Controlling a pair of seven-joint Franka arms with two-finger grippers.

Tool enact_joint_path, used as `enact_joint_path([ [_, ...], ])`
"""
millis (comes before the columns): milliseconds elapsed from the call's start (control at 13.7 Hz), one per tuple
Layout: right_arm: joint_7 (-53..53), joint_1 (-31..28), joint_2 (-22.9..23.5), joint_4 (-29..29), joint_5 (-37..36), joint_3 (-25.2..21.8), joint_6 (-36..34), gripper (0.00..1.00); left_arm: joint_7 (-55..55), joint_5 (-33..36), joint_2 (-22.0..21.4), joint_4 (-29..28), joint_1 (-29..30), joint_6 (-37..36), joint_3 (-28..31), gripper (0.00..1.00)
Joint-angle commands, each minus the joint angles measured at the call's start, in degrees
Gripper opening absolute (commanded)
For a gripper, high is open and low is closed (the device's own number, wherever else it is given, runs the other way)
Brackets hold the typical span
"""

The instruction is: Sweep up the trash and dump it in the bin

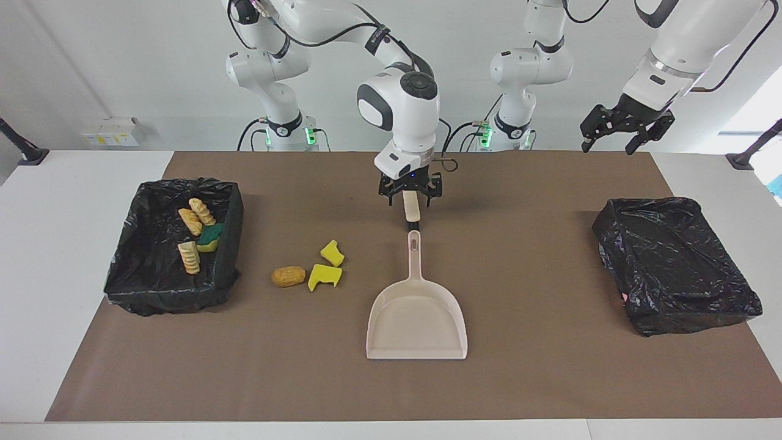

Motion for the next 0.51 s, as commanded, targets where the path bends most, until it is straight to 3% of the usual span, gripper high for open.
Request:
enact_joint_path([
  [0,3.27,3.02,-6.71,-10.76,2.71,-0.25,6.53,1.00,-1.78,-1.83,0.75,-0.60,-1.02,4.50,-0.35,1.00],
  [219,7.50,7.07,-6.72,-16.13,2.71,-0.25,11.89,0.95,-12.21,-2.99,5.22,-1.13,-8.38,15.29,-0.44,1.00],
  [437,9.52,7.60,-6.72,-17.02,2.71,-0.25,12.18,0.83,-14.27,-2.99,8.74,0.00,-12.34,20.59,-0.53,1.00],
])
